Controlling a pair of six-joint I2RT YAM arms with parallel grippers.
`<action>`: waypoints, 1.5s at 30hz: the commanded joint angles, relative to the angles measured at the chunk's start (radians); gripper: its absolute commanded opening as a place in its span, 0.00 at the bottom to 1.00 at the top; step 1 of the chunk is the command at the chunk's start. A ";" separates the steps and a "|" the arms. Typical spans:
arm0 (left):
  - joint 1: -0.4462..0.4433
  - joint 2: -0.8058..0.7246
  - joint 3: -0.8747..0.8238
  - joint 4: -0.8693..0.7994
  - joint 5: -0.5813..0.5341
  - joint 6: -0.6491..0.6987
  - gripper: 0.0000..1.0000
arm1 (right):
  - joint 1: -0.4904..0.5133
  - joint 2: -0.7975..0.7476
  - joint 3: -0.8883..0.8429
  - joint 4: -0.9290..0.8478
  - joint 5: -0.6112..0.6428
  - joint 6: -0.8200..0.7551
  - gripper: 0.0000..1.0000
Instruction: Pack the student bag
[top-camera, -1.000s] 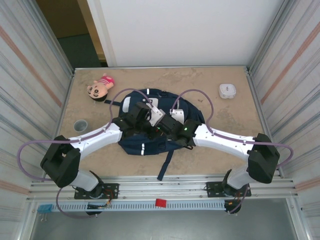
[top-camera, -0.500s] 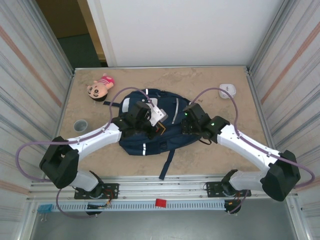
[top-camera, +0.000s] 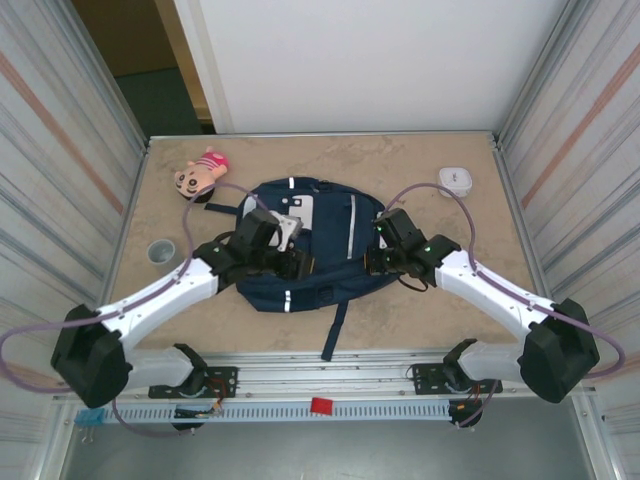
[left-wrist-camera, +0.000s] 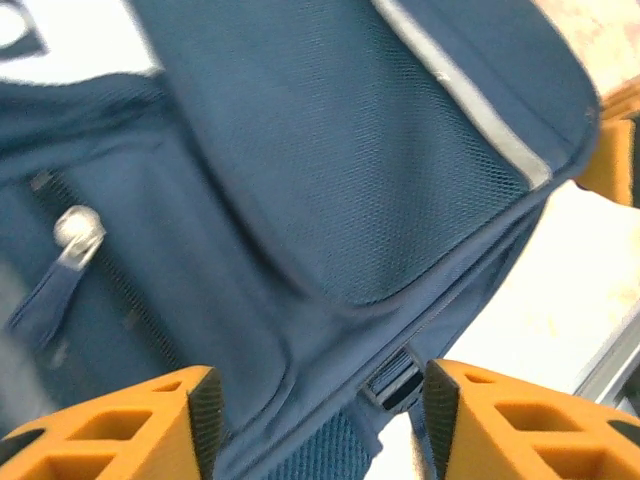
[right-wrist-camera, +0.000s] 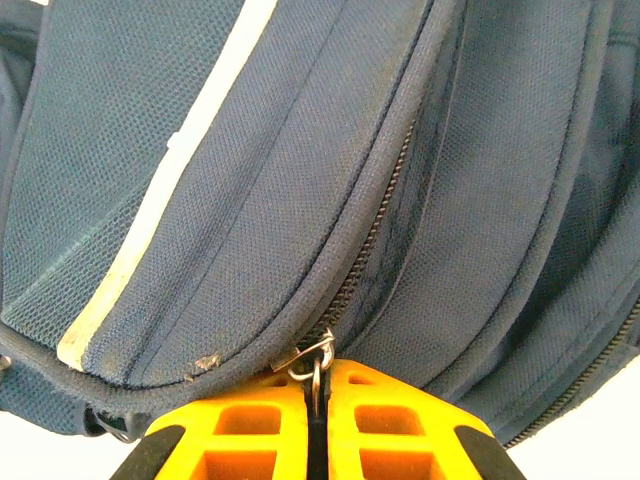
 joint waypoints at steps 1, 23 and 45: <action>0.039 -0.076 -0.091 -0.097 -0.146 -0.240 0.60 | 0.020 0.005 -0.016 -0.006 -0.027 -0.026 0.00; 0.234 0.552 0.255 0.147 -0.055 -0.089 0.60 | 0.352 0.084 -0.023 0.100 0.110 0.219 0.00; 0.069 0.086 -0.171 0.521 0.149 -0.998 0.56 | 0.332 0.131 0.024 0.166 0.075 0.203 0.00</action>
